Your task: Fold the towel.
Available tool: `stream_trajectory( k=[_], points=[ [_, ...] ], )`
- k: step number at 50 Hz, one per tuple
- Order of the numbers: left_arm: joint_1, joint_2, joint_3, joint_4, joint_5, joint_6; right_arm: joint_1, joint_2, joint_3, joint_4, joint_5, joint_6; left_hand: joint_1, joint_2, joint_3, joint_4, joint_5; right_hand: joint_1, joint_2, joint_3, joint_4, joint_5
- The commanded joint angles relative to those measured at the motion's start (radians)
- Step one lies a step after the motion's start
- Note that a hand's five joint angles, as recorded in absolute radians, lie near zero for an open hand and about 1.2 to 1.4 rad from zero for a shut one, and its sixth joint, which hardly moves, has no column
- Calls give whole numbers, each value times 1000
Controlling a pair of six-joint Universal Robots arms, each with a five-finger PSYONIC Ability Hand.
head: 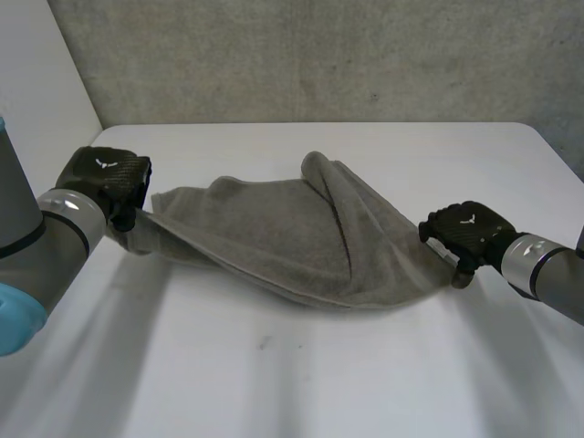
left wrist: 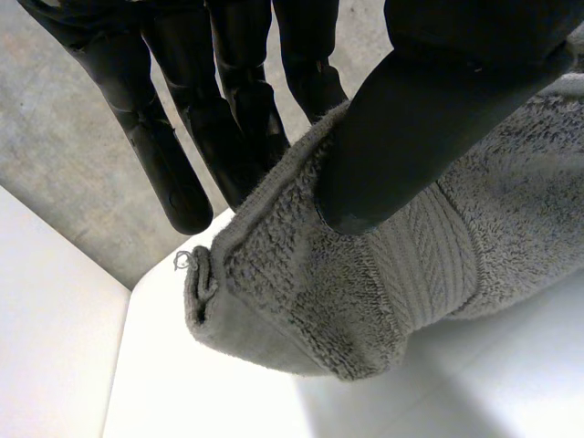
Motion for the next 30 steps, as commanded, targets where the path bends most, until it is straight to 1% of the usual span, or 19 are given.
stream_trajectory(
  k=[1, 7, 11, 19, 20, 22, 30],
  points=[
    [1, -10, -30, 32, 0, -11, 4, 80, -45, 1, -1, -96, 203, 179, 181, 179, 207, 36, 47, 39, 38, 24],
    [1, -10, -34, 33, 2, -17, 2, 124, -85, 1, -7, -107, 203, 179, 181, 179, 207, 42, 53, 45, 44, 30],
    [1, -10, -34, 40, 2, -17, 2, 152, -110, -2, -7, -107, 203, 179, 181, 179, 207, 118, 130, 121, 120, 106],
    [1, -12, -35, 40, 2, -17, 5, 204, -157, -4, -7, -119, 203, 179, 181, 179, 207, 145, 156, 148, 147, 133],
    [1, -12, -35, 40, 2, -17, 5, 204, -157, -4, -7, -119, 203, 179, 181, 179, 207, 145, 156, 148, 147, 133],
    [3, -13, -35, 40, 2, -17, 5, 216, -172, -4, -7, -119, 203, 179, 181, 179, 207, 221, 232, 224, 223, 209],
    [3, -15, -35, 40, 2, -17, 7, 238, -214, -2, -7, -116, 203, 179, 181, 179, 207, 245, 256, 248, 246, 233]
  ],
)
